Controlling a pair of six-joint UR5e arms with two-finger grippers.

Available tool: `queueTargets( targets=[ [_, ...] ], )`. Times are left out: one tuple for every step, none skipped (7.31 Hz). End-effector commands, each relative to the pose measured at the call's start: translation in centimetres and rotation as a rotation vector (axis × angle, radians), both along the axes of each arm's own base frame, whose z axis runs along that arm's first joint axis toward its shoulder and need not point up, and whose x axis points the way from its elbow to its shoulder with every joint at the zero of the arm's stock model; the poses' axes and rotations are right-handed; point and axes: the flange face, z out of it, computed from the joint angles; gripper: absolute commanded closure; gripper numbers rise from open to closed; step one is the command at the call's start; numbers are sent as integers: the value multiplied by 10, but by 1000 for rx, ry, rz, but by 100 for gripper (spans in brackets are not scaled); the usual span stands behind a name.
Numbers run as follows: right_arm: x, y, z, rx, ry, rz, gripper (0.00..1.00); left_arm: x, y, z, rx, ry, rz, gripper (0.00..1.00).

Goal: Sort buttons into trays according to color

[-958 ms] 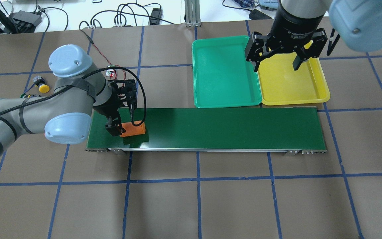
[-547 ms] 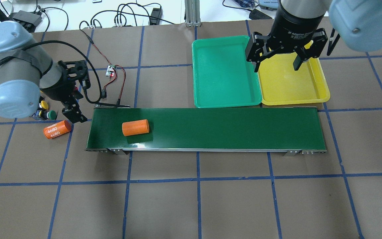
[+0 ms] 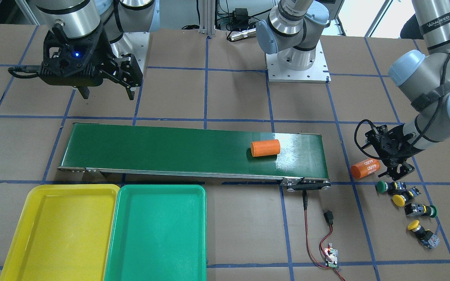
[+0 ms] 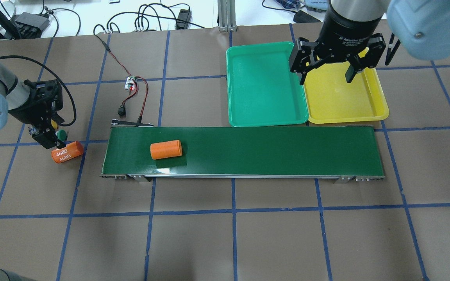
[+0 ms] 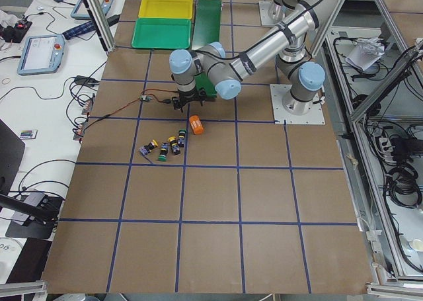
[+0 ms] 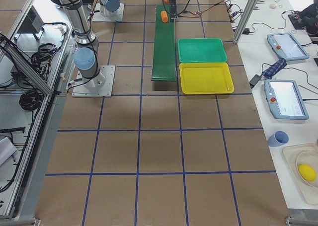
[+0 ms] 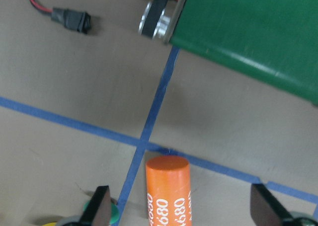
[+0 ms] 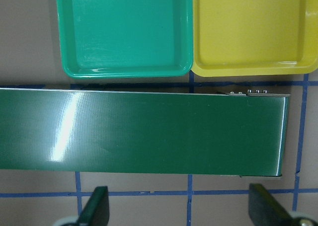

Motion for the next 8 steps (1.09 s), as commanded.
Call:
queueTargets(
  targets=[
    [0,0,0,2,0,0,0,17,3,-39,2,10,-24,0],
    [0,0,0,3,0,3,0,19,0,-49,-20,-5,-23,0],
    [0,0,-1,4,2,3,0,13,10,-70,11,14,-26,0],
    [0,0,0,2,2,3,0,12,13,-76,-14,-3,-23,0],
    [0,0,0,1,2,3,0,11,11,-76,-26,-4,-24,9],
    [0,0,-1,4,2,3,0,10,13,-80,-21,5,-25,47],
    [0,0,-1,2,2,3,0,9,15,-81,-17,0,-24,88],
    [0,0,-2,5,2,3,0,8,16,-73,-20,-10,-19,100]
  ],
)
